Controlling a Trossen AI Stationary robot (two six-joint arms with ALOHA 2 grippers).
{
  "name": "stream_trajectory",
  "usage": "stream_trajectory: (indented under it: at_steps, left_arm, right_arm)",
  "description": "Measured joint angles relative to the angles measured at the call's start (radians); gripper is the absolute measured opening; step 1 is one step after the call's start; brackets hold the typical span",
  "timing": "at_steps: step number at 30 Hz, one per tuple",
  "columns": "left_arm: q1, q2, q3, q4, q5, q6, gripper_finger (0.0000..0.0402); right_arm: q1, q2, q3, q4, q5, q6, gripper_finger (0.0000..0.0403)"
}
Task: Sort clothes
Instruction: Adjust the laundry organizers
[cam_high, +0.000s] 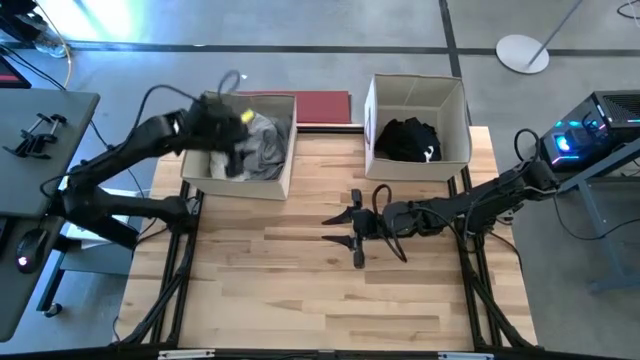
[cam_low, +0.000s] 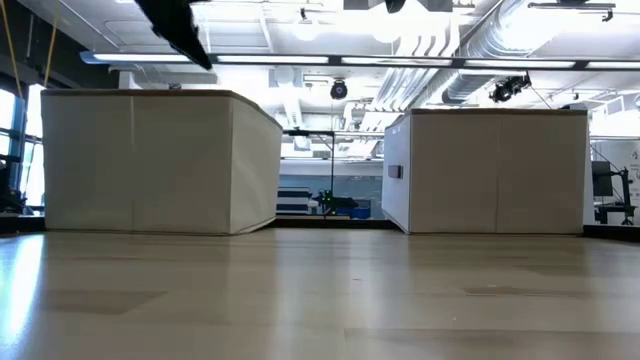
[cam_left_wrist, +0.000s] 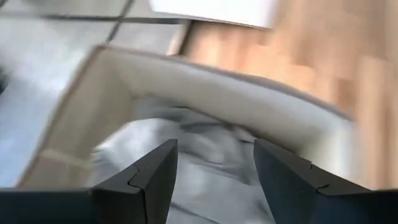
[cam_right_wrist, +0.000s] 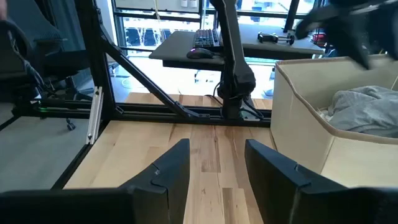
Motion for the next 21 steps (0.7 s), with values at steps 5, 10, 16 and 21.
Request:
stream_trajectory:
  at_steps: [5, 10, 16, 21]
  left_arm:
    - [-0.248, -0.016, 0.001, -0.135, -0.088, 0.037, 0.0204]
    - [-0.329, 0.043, -0.007, -0.227, -0.247, -0.001, 0.0204]
    - [-0.265, 0.169, -0.023, -0.268, -0.070, 0.007, 0.0191]
    - [-0.247, 0.257, -0.024, -0.303, -0.095, 0.024, 0.0144]
  right_arm:
    - [0.000, 0.000, 0.000, 0.000, 0.000, -0.015, 0.0142]
    - [0.009, 0.000, 0.000, 0.001, 0.000, -0.009, 0.0142]
    - [0.046, 0.000, 0.000, 0.000, 0.000, 0.014, 0.0142]
    - [0.079, 0.000, 0.000, -0.007, 0.000, 0.011, 0.0142]
